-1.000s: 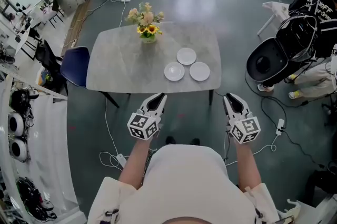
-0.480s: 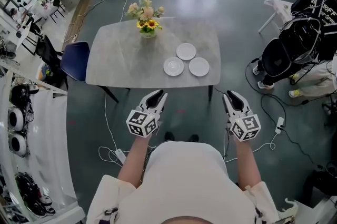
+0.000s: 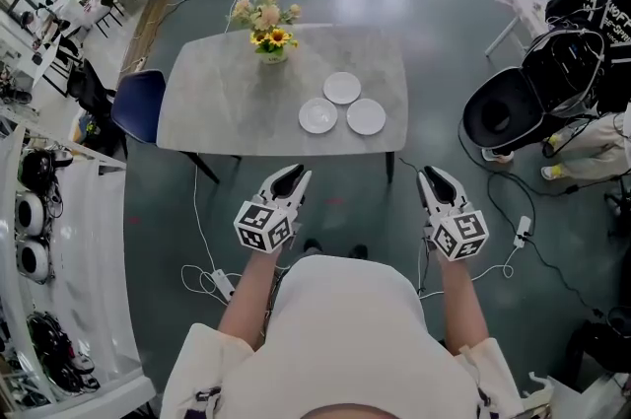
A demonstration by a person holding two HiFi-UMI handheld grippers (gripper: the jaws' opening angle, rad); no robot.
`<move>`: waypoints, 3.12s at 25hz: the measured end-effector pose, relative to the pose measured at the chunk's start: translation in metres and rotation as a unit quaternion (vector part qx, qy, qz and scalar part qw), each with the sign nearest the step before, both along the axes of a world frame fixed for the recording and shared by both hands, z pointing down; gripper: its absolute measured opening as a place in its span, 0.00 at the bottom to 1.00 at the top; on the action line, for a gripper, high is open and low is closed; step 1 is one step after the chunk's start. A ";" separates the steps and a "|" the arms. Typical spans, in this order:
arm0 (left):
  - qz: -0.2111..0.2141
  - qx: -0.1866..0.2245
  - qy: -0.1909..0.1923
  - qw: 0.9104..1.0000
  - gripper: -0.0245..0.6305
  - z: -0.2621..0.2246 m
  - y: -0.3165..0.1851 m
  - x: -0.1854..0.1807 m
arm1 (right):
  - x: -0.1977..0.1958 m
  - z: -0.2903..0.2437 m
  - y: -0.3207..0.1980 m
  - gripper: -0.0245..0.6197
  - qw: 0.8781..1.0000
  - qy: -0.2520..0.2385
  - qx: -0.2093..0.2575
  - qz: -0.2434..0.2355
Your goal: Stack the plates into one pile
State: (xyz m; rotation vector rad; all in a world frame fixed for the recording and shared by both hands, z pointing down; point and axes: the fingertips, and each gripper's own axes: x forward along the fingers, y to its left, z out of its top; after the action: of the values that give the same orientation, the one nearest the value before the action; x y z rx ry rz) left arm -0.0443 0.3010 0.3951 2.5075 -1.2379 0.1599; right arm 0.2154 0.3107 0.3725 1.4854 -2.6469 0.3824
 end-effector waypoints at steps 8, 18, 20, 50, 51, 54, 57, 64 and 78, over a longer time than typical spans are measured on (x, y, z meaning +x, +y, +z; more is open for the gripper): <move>-0.026 -0.012 0.002 1.000 0.16 0.010 0.014 0.009 | 0.015 0.017 0.004 0.17 1.000 -0.008 -0.016 -0.018; -0.037 -0.026 0.008 0.999 0.16 0.020 0.003 0.007 | 0.010 0.026 -0.019 0.17 0.999 -0.017 -0.028 -0.024; -0.034 -0.028 0.010 0.999 0.16 0.023 -0.006 0.007 | 0.010 0.030 -0.026 0.17 0.999 -0.016 -0.032 -0.022; 0.063 -0.063 0.022 0.996 0.15 0.037 -0.268 -0.054 | -0.079 0.048 -0.247 0.17 0.995 0.020 -0.089 0.039; 0.067 -0.064 0.021 0.995 0.15 0.039 -0.275 -0.056 | -0.083 0.049 -0.253 0.17 0.995 0.021 -0.090 0.041; 0.079 -0.070 0.021 0.994 0.15 0.041 -0.293 -0.062 | -0.091 0.049 -0.266 0.17 0.994 0.026 -0.094 0.048; 0.093 -0.077 0.021 0.992 0.15 0.042 -0.303 -0.062 | -0.095 0.048 -0.275 0.17 0.993 0.029 -0.099 0.057; 0.104 -0.090 0.016 0.990 0.15 0.048 -0.322 -0.060 | -0.093 0.053 -0.292 0.17 0.991 0.028 -0.116 0.062; 0.033 -0.105 0.011 0.994 0.15 0.077 -0.330 -0.017 | -0.063 0.093 -0.327 0.17 0.989 0.031 -0.142 -0.026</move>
State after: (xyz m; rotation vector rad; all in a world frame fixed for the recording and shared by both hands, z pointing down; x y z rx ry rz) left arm -0.0615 -0.0293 0.4725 2.3621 -1.0701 0.2630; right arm 0.1521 -0.0162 0.4654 1.3167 -2.4515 0.6646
